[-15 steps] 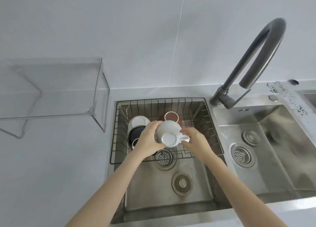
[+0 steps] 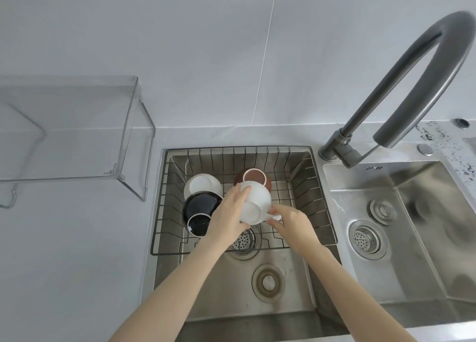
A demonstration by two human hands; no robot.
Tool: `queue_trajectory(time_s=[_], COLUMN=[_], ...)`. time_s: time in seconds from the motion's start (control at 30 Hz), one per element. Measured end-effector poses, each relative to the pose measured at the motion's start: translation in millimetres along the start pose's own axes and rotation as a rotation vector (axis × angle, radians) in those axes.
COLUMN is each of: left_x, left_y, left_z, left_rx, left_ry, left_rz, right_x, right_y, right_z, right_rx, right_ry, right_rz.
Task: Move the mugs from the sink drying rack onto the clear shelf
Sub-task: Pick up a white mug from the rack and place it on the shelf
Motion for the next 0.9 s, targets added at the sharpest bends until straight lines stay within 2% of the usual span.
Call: queue_trajectory(time_s=[0.2,0.4,0.53,0.67,0.9], left_x=[0,2,20,65,187], left_y=[5,25,46,69,97], left_z=[28,109,173,236,306], left_rx=[-0.018,-0.209,-0.344,-0.416,-0.434], left_ry=[0.162,0.221,0.245,0.273,0.317], left_rz=[0.074,0.141,0.151,0.185,0.225], right_x=[21,84,150,223,336], right_y=[3,3,2,-3,-34], right_z=[19,54,65,49,-34], right_rx=[-0.032,-0.074,-0.094,-0.062,-0.022], right_ry=[-0.156,-0.255,-0.293,-0.361,-0.445], right_rz=[0.102,0.213,0.319,0.439,0.515])
Point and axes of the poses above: each hand's wrist, its own y-axis away from the middle knuckle, its own z-axis out of the back of the hand, x = y × z, the point moved 5 cm from there along -y, towards the middle knuckle, and after that the axes turned 15 degrees about -y, right-handed, at the moved point
